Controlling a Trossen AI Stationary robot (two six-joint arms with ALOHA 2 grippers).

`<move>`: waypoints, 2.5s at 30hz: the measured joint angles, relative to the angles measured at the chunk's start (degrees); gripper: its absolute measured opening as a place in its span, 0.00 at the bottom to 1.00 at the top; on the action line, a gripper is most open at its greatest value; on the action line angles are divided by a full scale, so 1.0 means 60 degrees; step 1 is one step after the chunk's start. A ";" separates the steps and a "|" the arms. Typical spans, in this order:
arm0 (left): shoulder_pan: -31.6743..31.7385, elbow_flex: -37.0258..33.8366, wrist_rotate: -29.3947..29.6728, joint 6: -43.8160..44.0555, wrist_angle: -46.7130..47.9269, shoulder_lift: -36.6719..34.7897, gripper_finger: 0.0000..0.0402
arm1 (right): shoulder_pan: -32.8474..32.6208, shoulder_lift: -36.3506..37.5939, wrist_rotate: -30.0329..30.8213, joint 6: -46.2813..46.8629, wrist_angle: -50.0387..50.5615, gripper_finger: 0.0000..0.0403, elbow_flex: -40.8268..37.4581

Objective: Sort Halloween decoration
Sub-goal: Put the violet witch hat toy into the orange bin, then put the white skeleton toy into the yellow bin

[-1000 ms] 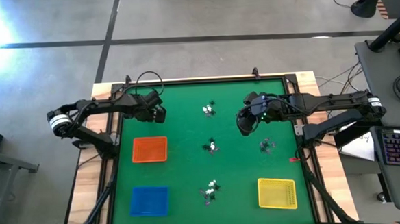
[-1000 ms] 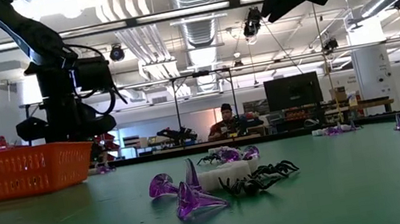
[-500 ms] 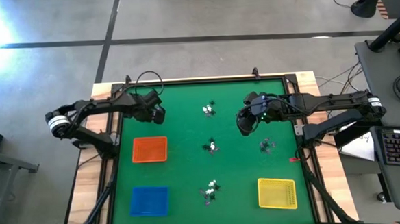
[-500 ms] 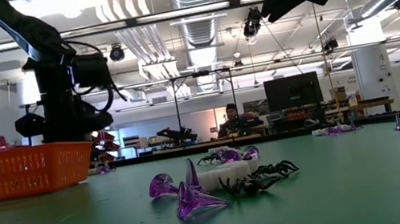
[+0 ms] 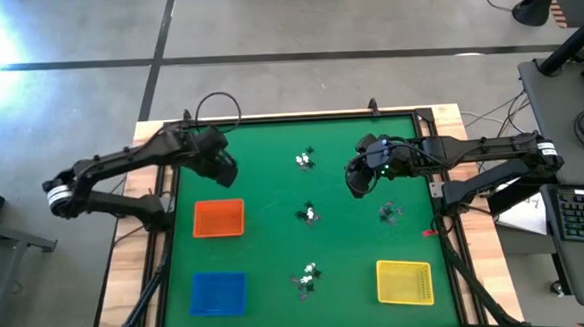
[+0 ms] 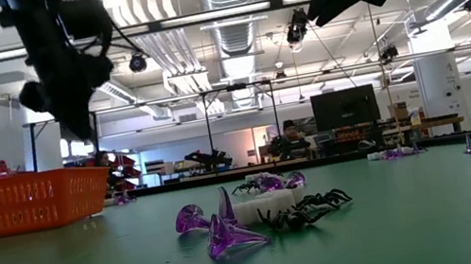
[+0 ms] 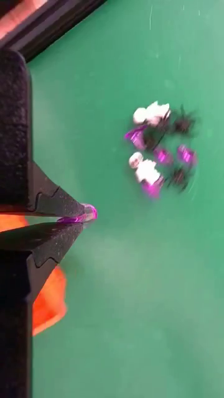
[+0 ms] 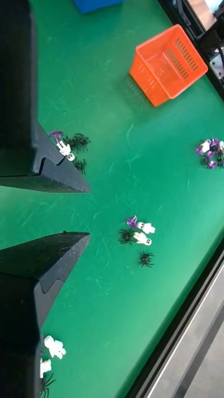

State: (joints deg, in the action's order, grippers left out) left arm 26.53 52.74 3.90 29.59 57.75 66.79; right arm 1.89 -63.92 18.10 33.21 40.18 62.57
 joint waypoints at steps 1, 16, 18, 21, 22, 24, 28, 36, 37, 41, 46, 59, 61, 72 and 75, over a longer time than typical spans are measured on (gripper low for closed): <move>-0.0185 0.0123 -0.0202 -0.0064 0.0155 -0.0130 0.00 | 0.0000 0.0000 0.0024 0.0000 0.0000 0.26 0.0000; -0.3252 -0.0136 -0.1567 -0.0629 0.0593 -0.0837 0.00 | 0.0004 0.0000 0.0237 0.0747 -0.0033 0.26 0.0000; -0.3385 -0.0139 -0.1569 -0.0769 0.0584 -0.0800 0.00 | 0.0001 0.0000 0.0237 0.1093 -0.0033 0.26 0.0000; -0.3444 -0.0139 -0.1569 -0.0926 0.0584 -0.0712 0.00 | 0.0001 0.0000 0.0235 0.1560 -0.0033 0.26 0.0000; -0.3444 -0.0141 -0.1569 -0.1028 0.0584 -0.0680 0.00 | 0.0004 0.0000 0.0238 0.1713 -0.0033 0.26 0.0000; -0.3452 -0.0143 -0.1569 -0.1329 0.0584 -0.0625 0.00 | 0.0000 0.0000 0.0235 0.2019 -0.0033 0.26 0.0000; -0.3452 -0.0143 -0.1569 -0.1889 0.0581 -0.0527 0.01 | 0.0000 0.0000 0.0235 0.2270 -0.0033 0.26 0.0000; -0.3444 -0.0162 -0.1478 -0.2385 0.0547 -0.0387 0.03 | 0.0000 0.0000 0.0238 0.2404 -0.0033 0.26 0.0000; -0.3444 -0.0200 -0.1478 -0.2391 0.0540 -0.0360 0.01 | 0.0000 0.0000 0.0235 0.2432 -0.0033 0.26 0.0000; -0.3444 -0.0613 -0.1486 -0.2515 0.0164 -0.0271 0.01 | 0.0000 0.0000 0.0237 0.2471 -0.0033 0.26 0.0000; -0.3444 -0.1296 -0.1493 -0.2499 0.0036 -0.0257 0.00 | 0.0000 0.0000 0.0238 0.2474 -0.0033 0.26 0.0000; -0.3455 -0.0760 -0.1559 -0.2319 -0.0265 -0.0547 0.11 | -0.0083 -0.0116 0.0227 0.2165 0.0056 0.26 0.0000; -0.3455 -0.0477 -0.1550 -0.2338 -0.0344 -0.0596 0.14 | -0.0156 -0.0255 0.0165 0.2084 0.0278 0.26 0.0000; -0.3455 0.0014 -0.1512 -0.2592 -0.0407 -0.0654 0.20 | -0.0568 -0.1855 -0.0558 0.2214 -0.0578 0.26 0.0003; -0.3455 0.0014 -0.1486 -0.2590 -0.0425 -0.0654 0.19 | -0.0565 -0.2200 -0.0845 0.2694 -0.0578 0.26 0.0004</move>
State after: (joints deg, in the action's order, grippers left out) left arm 5.80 52.82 -5.02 14.05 55.20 62.87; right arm -1.50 -77.12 13.03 49.37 36.72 62.59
